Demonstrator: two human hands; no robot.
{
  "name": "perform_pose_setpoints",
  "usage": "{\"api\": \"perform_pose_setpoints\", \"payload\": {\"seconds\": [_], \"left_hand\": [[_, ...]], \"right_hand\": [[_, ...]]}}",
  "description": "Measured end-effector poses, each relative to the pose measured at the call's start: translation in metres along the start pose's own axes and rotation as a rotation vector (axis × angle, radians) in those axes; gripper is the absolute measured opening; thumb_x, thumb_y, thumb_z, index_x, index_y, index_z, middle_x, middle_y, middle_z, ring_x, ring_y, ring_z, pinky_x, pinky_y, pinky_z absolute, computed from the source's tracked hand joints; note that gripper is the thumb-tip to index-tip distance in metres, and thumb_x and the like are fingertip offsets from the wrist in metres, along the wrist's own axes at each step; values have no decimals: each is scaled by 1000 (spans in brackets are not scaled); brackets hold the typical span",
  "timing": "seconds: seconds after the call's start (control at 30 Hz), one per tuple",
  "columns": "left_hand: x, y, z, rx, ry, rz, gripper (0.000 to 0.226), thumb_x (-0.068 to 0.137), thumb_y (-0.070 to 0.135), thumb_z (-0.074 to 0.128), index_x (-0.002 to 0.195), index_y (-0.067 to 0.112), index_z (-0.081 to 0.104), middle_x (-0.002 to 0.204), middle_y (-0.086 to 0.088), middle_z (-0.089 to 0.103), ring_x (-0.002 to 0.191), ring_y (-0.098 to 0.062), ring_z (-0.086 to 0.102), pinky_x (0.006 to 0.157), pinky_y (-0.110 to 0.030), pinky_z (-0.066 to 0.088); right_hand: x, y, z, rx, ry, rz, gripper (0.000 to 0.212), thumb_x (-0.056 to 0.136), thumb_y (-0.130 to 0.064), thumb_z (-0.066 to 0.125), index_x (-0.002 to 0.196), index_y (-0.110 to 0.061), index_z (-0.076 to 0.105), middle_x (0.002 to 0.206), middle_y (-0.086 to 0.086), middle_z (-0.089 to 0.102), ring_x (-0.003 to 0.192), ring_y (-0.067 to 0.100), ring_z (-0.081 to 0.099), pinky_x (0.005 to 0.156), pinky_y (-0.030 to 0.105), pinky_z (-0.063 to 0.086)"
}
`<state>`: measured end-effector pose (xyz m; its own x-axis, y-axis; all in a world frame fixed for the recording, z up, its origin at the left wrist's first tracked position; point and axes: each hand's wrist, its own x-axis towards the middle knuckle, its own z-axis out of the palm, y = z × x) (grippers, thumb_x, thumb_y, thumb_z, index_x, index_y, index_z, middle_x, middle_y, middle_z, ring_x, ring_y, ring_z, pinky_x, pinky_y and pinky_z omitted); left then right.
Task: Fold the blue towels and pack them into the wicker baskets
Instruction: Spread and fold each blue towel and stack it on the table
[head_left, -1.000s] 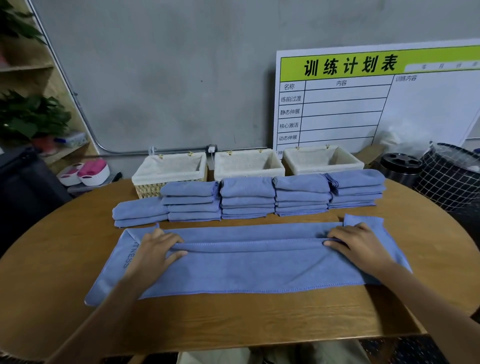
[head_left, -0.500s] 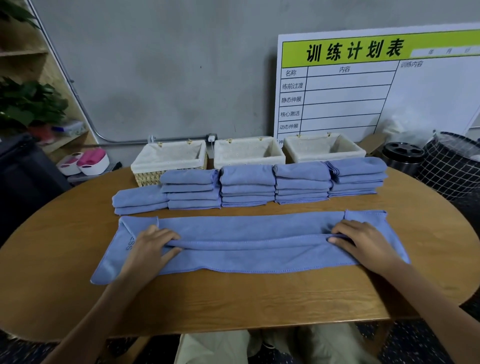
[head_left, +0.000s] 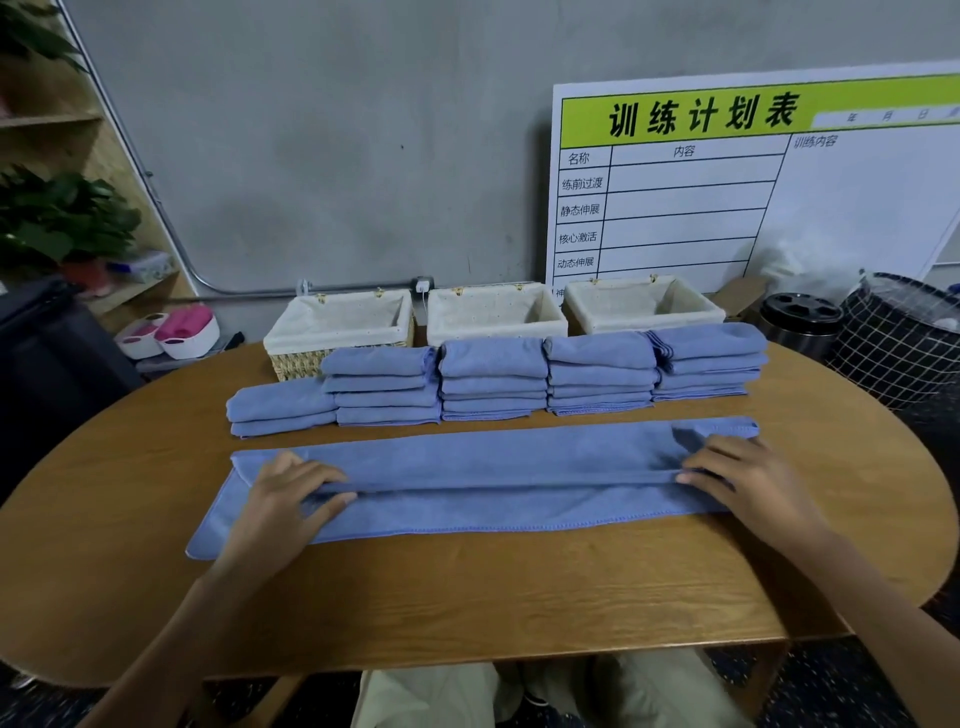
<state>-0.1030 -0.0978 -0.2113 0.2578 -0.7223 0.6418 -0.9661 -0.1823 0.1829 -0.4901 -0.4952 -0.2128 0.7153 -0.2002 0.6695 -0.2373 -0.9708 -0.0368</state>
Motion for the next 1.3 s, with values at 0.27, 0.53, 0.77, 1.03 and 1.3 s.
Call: {"api": "perform_pose_setpoints", "payload": {"seconds": [0.27,0.53,0.77,1.03,1.3], "left_hand": [[-18,-7,4,27,-144,-34,54,94,69,38,96,27,72,99,19,67,84,-7,49,75,-35,47],[-24,4,-5,190,-131,26,59,97,69,31,98,29,75,103,18,68,83,-8,53,74,-31,48],[-34,11,-15,261,-243,-249,53,90,76,32,108,39,65,112,25,57,97,-4,55,68,-22,48],[8,34,-1,140,-187,-320,60,99,58,25,123,24,67,129,6,63,116,-20,58,90,-37,48],[8,18,22,326,-683,-594,86,80,84,5,157,46,0,167,8,-11,154,-28,-7,118,-66,3]], "right_hand": [[-21,-8,-1,-20,-51,47,57,96,-65,34,85,-28,76,88,-15,66,76,10,63,69,32,42],[-24,-18,-12,-220,-5,78,48,87,-67,47,78,-30,76,80,-12,69,70,14,65,71,38,38],[-28,-27,-21,-404,-10,191,54,89,-66,44,67,-24,71,65,-8,65,57,19,62,70,37,31],[-2,-46,-2,-295,-80,327,48,94,-50,36,88,-23,75,92,0,64,79,30,61,71,39,37],[18,-48,29,-69,-664,537,115,56,-91,-29,156,-46,5,166,-12,-3,154,16,-4,122,42,2]]}}
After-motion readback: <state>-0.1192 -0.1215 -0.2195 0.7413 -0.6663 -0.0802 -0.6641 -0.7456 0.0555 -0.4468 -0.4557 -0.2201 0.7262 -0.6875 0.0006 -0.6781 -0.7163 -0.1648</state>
